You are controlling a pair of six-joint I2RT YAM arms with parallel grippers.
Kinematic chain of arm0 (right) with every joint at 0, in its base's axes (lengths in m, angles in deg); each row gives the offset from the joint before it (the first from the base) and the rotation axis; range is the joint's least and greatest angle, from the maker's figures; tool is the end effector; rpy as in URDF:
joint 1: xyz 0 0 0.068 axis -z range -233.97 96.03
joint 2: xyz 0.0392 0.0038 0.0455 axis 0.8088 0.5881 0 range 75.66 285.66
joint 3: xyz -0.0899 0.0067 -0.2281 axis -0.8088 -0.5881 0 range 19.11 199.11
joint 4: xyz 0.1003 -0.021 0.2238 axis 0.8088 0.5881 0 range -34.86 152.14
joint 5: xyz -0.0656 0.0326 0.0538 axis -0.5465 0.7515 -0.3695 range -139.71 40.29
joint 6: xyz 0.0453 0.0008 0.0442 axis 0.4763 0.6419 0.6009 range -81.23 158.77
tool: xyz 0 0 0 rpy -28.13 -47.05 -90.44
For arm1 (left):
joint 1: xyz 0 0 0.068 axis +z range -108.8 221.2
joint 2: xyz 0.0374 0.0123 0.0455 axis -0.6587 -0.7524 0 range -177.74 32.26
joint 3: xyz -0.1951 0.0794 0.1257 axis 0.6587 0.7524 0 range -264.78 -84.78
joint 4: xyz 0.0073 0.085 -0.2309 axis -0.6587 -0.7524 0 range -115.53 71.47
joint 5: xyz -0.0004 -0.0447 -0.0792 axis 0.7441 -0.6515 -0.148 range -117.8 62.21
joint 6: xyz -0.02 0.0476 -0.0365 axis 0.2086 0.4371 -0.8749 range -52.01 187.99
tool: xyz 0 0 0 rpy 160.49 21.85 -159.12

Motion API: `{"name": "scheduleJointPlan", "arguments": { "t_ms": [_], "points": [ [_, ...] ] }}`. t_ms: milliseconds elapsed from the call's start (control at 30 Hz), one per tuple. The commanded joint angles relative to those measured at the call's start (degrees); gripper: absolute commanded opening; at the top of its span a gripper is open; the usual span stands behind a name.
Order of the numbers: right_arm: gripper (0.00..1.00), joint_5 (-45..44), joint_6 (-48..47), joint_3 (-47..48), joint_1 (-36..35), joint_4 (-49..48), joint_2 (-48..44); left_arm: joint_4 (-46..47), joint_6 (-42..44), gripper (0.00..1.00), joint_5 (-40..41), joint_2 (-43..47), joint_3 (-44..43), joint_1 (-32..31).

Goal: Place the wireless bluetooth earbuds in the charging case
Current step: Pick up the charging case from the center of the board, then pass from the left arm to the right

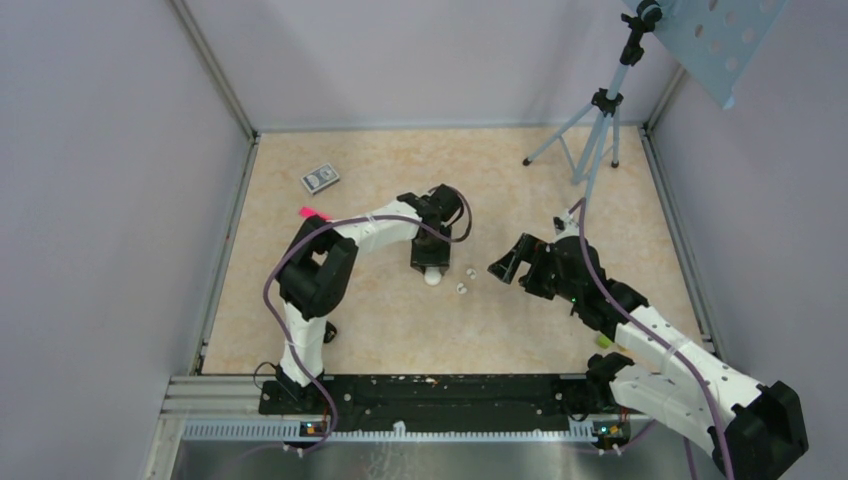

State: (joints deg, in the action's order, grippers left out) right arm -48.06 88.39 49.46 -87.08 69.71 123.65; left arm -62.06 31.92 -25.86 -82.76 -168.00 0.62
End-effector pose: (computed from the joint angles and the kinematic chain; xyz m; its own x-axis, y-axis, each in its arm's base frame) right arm 0.1686 0.1116 0.2109 -0.7207 0.4392 -0.5365 -0.0268 0.7556 0.6545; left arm 0.2871 -0.2438 0.1388 -0.9728 0.0584 -0.2240 0.0876 0.9886 -0.1228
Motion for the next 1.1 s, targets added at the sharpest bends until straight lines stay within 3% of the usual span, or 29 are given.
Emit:
{"name": "scheduleJointPlan", "arguments": {
  "t_ms": [0, 233, 533, 900, 1067],
  "points": [
    [0.95, -0.17, -0.18, -0.17, 0.23, -0.58, -1.38, 0.09, 0.93, 0.47, -1.60, 0.36, -1.90, -0.09],
    [0.95, -0.13, 0.29, -1.14, 0.23, -0.87, -2.30, 3.74, -0.44, 0.46, -12.98, 4.09, -2.53, 2.24],
    [0.93, 3.15, -2.25, -1.46, 0.23, -7.13, -1.97, 13.69, -9.18, 0.46, -28.31, 9.48, -0.41, 3.68],
    [0.87, 4.79, 1.00, -2.09, -1.26, -25.07, 7.25, 17.97, -15.96, 0.46, -32.54, 12.18, 1.24, 3.73],
    [0.76, 2.75, 2.98, -2.55, -1.37, -31.88, 10.74, 17.69, -16.99, 0.46, -33.31, 12.85, 1.44, 3.75]
  ]
}}
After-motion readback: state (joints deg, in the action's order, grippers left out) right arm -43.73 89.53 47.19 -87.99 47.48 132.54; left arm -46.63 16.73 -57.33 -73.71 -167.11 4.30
